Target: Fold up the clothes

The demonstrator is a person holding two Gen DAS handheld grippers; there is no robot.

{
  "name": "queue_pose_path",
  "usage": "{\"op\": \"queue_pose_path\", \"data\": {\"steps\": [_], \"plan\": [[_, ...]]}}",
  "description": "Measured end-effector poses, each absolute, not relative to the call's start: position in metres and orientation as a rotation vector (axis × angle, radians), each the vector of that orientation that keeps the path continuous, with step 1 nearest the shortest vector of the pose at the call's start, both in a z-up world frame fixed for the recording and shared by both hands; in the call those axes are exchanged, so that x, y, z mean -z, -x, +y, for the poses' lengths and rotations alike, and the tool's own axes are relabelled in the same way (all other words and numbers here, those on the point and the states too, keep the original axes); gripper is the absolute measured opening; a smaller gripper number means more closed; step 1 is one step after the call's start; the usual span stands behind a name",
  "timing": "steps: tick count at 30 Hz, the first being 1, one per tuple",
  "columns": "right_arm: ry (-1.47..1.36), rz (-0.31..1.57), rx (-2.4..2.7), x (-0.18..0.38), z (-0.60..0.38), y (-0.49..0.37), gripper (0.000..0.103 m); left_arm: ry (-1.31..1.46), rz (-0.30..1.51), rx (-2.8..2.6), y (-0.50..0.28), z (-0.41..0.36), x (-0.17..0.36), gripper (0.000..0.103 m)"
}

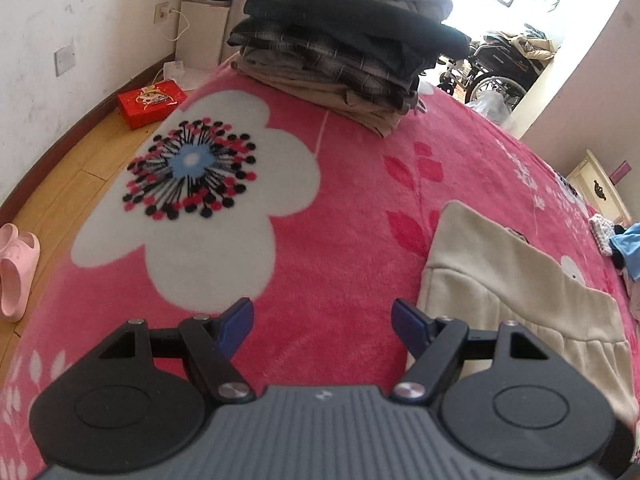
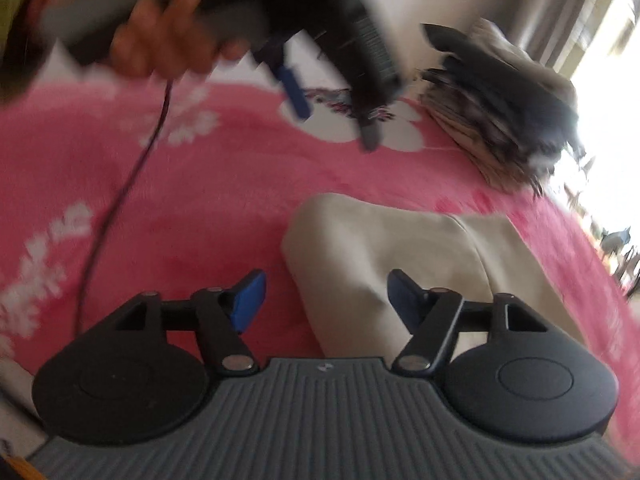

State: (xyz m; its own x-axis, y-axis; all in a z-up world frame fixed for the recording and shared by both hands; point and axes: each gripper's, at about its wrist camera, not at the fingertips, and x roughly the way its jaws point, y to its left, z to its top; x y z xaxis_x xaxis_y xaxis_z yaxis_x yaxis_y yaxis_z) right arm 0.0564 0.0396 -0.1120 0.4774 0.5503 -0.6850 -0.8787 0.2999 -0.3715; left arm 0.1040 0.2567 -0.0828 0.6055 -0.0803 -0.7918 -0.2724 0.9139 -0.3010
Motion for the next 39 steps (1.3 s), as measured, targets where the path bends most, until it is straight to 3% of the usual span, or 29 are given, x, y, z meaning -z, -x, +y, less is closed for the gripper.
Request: {"op": "queue_pose_path", "data": {"steps": [6,7,8,11,14,24,39], "plan": [[0.877,0.454,-0.957,0.128,0.063,-0.06,0.077,0.414,0.931,-0.087,-0.114,0.257,0.08,0.077],[0.846,0.468,-0.94,0.126,0.061,-0.062,0.071,0.412,0.934,-0.081,-0.117,0.256,0.081,0.077],[0.815,0.482,-0.921,0.124,0.06,-0.065,0.053,0.412,0.937,-0.073,-0.119,0.255,0.081,0.077],[0.753,0.48,-0.842,0.118,0.056,-0.067,0.029,0.421,0.95,-0.044,-0.128,0.252,0.084,0.077],[0.661,0.46,-0.781,0.109,0.049,-0.066,0.021,0.475,0.98,0.013,-0.14,0.251,0.09,0.078],[0.091,0.507,-0.613,0.065,-0.017,-0.092,0.02,0.943,0.989,0.155,-0.167,0.267,0.118,0.082],[0.039,0.52,-0.599,0.062,-0.024,-0.087,0.02,1.062,1.173,0.332,-0.218,0.226,0.166,0.087]]}}
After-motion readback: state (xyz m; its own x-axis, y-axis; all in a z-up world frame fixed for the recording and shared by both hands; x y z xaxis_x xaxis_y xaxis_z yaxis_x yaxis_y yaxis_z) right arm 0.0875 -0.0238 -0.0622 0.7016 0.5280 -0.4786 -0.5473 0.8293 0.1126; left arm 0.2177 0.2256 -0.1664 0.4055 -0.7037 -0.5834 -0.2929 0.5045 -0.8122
